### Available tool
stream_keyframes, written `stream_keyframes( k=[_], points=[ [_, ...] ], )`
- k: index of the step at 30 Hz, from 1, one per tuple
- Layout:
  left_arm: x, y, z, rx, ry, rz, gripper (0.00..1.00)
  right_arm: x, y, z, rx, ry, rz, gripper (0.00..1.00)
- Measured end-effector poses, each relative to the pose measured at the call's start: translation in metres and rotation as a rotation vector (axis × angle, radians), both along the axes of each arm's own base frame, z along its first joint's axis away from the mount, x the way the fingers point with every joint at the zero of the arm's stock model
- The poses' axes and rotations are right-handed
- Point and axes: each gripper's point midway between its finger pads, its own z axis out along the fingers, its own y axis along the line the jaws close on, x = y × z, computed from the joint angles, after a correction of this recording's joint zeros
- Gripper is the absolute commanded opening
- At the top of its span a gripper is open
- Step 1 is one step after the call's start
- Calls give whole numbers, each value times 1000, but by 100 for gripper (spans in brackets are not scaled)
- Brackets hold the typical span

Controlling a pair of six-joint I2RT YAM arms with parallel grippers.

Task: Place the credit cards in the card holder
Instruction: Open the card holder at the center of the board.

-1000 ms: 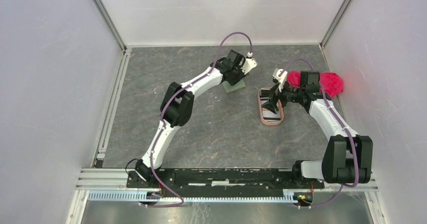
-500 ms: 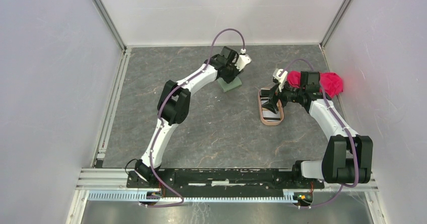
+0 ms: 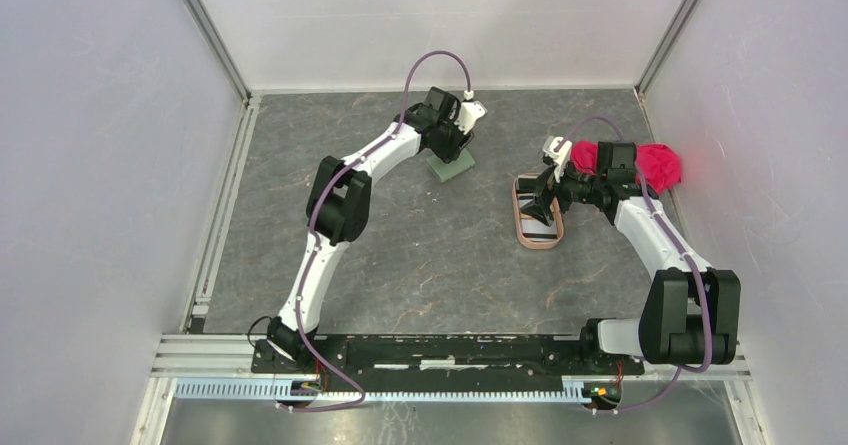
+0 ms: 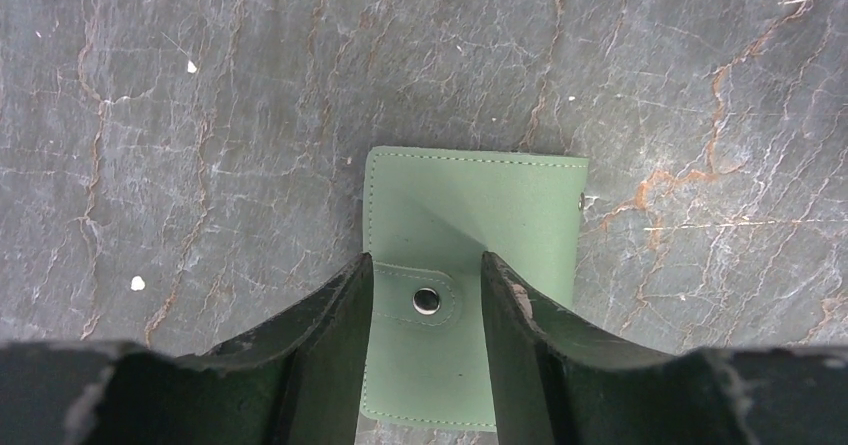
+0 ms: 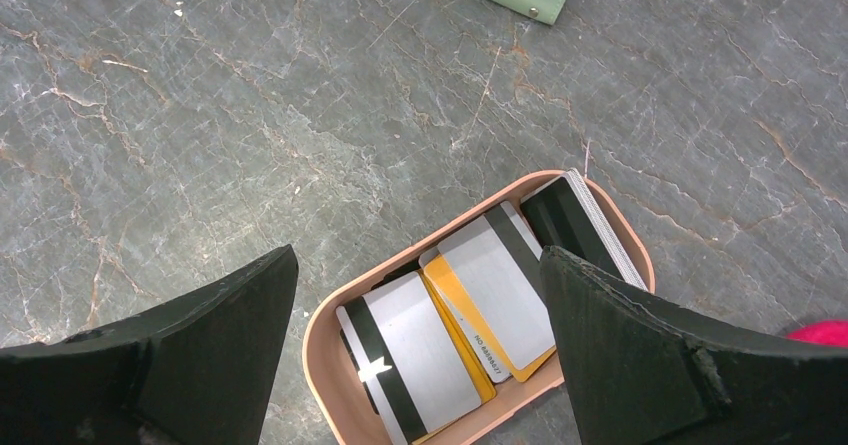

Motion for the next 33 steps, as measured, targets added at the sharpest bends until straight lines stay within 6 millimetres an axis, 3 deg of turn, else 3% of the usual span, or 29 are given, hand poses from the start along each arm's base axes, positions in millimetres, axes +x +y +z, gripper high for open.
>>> stream_keyframes(
  k=[23, 33],
  points=[
    [-2, 20, -2, -114, 61, 82, 56, 0, 0, 0, 0, 0, -1, 98],
    [-2, 29, 2, -133, 58, 124, 53, 0, 0, 0, 0, 0, -1, 98]
  ],
)
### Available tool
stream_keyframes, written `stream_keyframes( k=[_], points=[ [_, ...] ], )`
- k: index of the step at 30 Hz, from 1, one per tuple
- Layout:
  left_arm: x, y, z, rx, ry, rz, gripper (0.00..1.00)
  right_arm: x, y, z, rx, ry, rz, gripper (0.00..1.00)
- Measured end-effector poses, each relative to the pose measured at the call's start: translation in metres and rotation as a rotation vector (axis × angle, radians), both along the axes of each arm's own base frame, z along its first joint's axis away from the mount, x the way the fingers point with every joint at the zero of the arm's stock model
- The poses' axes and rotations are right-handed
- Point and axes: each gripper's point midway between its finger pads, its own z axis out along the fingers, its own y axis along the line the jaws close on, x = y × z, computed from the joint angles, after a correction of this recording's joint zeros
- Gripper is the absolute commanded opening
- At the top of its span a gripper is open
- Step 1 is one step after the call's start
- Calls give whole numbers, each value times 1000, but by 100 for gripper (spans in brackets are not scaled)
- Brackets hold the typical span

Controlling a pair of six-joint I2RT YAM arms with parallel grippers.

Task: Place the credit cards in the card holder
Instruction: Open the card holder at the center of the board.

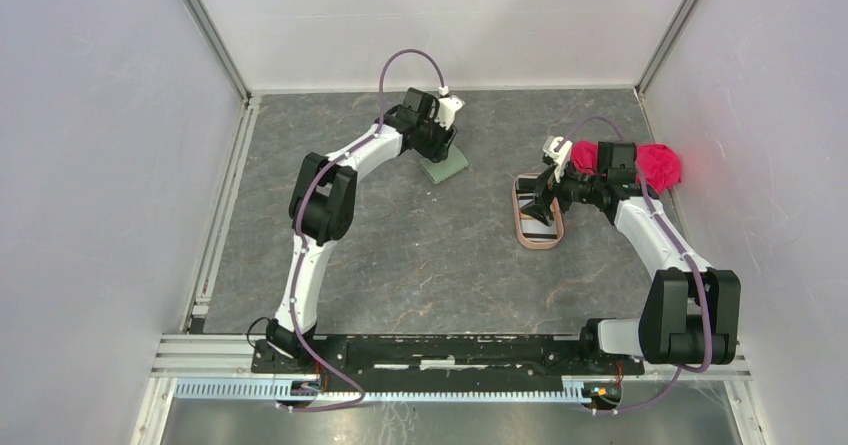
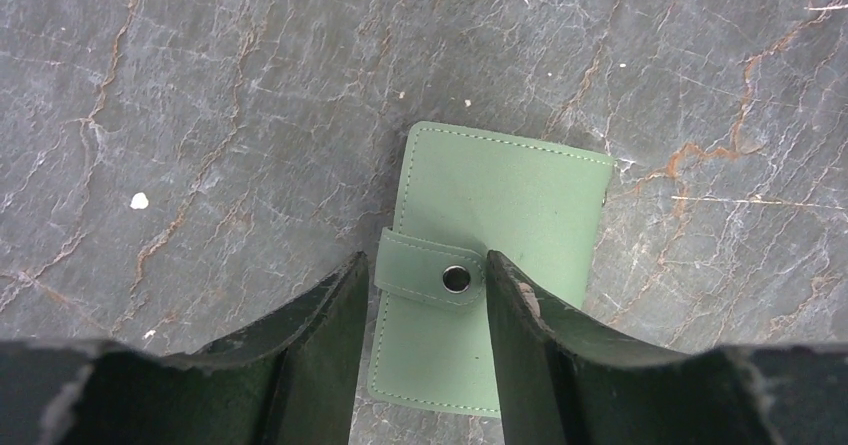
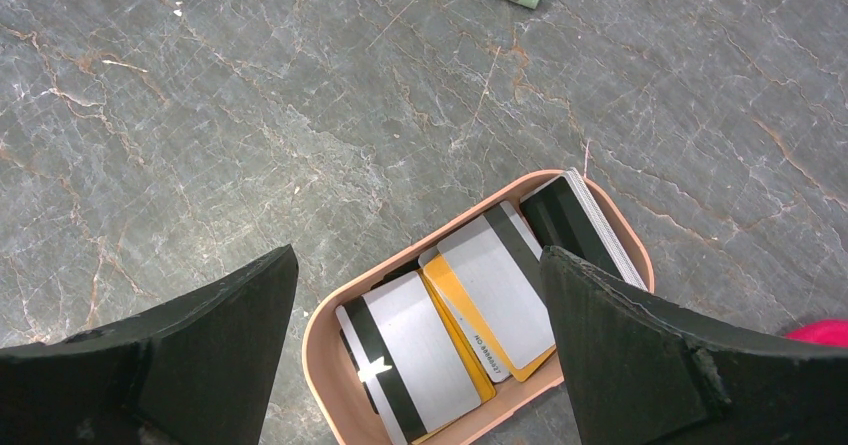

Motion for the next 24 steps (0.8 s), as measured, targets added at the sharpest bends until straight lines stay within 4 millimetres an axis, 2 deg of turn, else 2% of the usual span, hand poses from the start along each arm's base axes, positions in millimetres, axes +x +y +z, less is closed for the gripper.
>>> stream_keyframes(
  k=[13, 19, 24],
  points=[
    [-5, 3, -2, 15, 29, -1, 52, 0, 0, 0, 0, 0, 0, 98],
    [-4, 2, -4, 20, 40, -2, 40, 0, 0, 0, 0, 0, 0, 98],
    [-2, 1, -2, 18, 37, -2, 19, 0, 0, 0, 1, 1, -1, 98]
  ],
)
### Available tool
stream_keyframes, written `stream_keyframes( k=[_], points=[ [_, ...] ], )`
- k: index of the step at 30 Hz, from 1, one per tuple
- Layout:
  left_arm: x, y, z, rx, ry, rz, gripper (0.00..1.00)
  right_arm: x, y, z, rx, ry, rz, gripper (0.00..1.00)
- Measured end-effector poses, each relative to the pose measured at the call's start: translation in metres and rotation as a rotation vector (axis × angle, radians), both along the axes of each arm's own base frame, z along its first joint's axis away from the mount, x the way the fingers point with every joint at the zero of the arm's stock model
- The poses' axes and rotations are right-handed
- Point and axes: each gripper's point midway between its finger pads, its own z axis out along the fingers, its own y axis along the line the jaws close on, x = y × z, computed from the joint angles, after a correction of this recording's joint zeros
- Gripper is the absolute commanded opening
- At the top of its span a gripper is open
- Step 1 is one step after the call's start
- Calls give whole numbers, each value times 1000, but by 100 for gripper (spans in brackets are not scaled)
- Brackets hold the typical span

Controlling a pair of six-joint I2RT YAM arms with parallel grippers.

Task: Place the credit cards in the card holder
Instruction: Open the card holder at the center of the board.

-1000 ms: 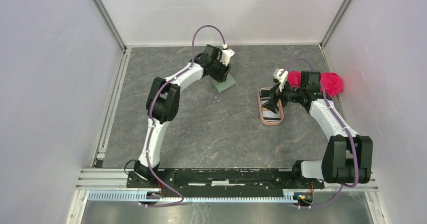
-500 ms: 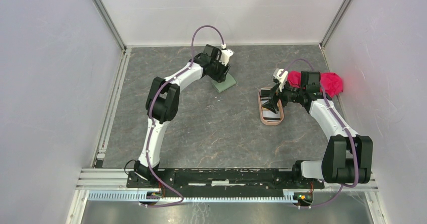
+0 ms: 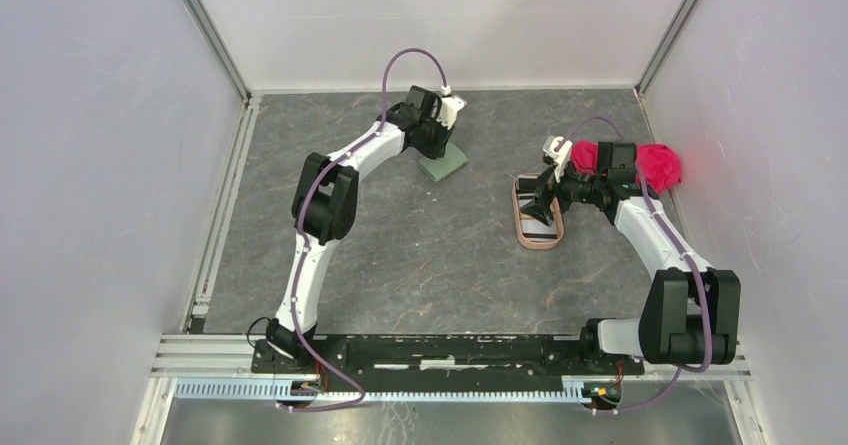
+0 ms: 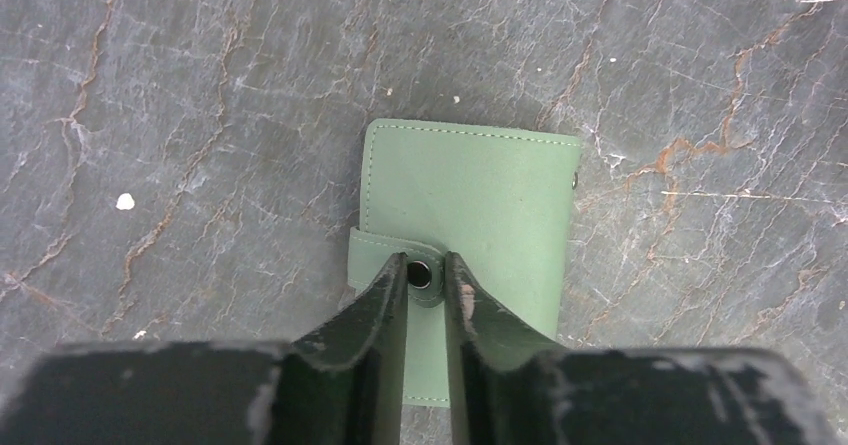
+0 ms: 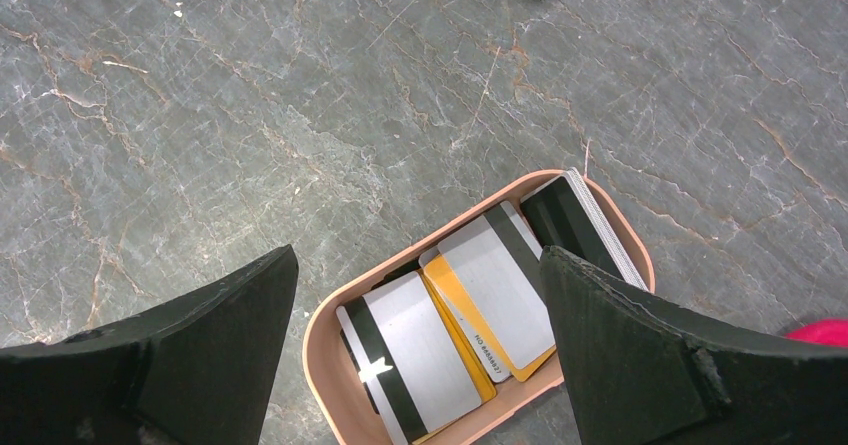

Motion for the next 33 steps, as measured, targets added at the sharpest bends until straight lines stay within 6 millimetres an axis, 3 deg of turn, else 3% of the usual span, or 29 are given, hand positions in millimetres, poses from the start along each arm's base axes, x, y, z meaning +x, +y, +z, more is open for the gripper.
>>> stream_keyframes(
  k=[6, 15, 21, 28, 33],
  points=[
    [1, 0, 2, -2, -2, -1, 2, 0, 0, 0, 0, 0, 0, 98],
    [0, -3, 2, -23, 8, 13, 2, 0, 1, 1, 7, 3, -1, 98],
    [-20, -7, 9, -121, 89, 64, 2, -3, 11, 1, 80, 24, 5, 96],
    [-75, -2, 26, -239, 206, 183, 2, -15, 49, -2, 208, 130, 42, 75],
    [-126, 2, 35, -310, 254, 253, 2, -22, 78, -4, 264, 206, 81, 34]
  ],
)
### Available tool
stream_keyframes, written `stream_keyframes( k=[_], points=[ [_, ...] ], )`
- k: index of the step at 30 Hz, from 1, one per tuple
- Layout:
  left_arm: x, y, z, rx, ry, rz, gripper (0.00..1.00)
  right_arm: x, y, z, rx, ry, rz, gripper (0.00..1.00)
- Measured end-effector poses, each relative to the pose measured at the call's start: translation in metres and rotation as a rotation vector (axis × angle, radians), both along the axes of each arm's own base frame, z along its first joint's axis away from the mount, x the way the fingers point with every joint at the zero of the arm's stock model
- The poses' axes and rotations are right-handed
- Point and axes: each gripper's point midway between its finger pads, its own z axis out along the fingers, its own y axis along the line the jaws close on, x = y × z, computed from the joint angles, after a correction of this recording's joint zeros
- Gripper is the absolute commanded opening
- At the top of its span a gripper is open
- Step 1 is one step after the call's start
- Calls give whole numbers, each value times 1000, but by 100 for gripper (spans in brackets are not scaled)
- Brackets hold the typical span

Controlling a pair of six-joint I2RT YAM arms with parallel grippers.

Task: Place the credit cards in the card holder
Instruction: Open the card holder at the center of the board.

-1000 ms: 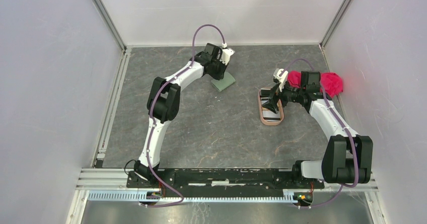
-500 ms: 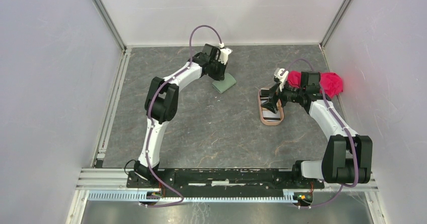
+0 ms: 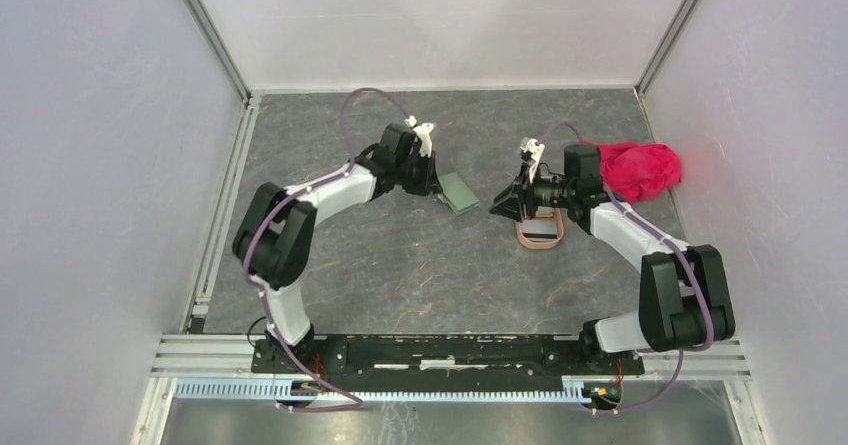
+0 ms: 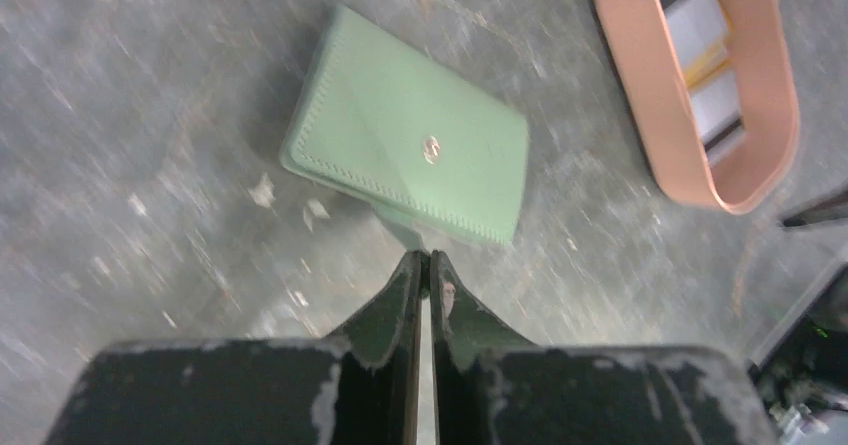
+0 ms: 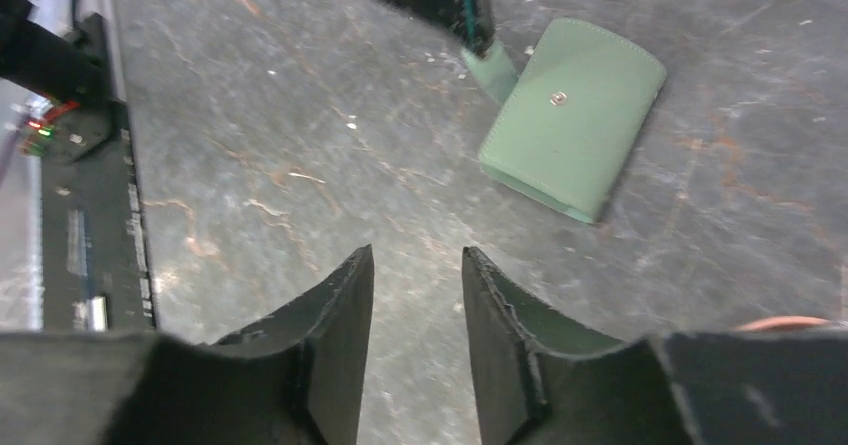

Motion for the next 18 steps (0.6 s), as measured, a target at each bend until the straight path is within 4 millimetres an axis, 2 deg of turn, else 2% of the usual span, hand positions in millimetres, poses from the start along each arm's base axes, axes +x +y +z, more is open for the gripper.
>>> stream_keyframes(
  k=[1, 3, 6, 9, 14, 18],
  points=[
    [-10, 1, 2, -28, 1, 20, 2, -2, 5, 0, 8, 14, 6, 29],
    [-32, 4, 6, -82, 17, 52, 2, -5, 12, 0, 19, 31, 18, 27],
    [-61, 14, 12, -179, 40, 114, 2, -10, 21, -3, 8, 37, 41, 42],
    [-87, 27, 12, -260, 64, 174, 2, -19, 30, -15, -66, 12, 78, 54],
    [-114, 37, 13, -338, 96, 210, 2, -33, 54, -27, -195, -74, 160, 73],
    [-127, 41, 17, -373, 102, 208, 2, -42, 79, -33, -297, -161, 225, 83]
  ],
)
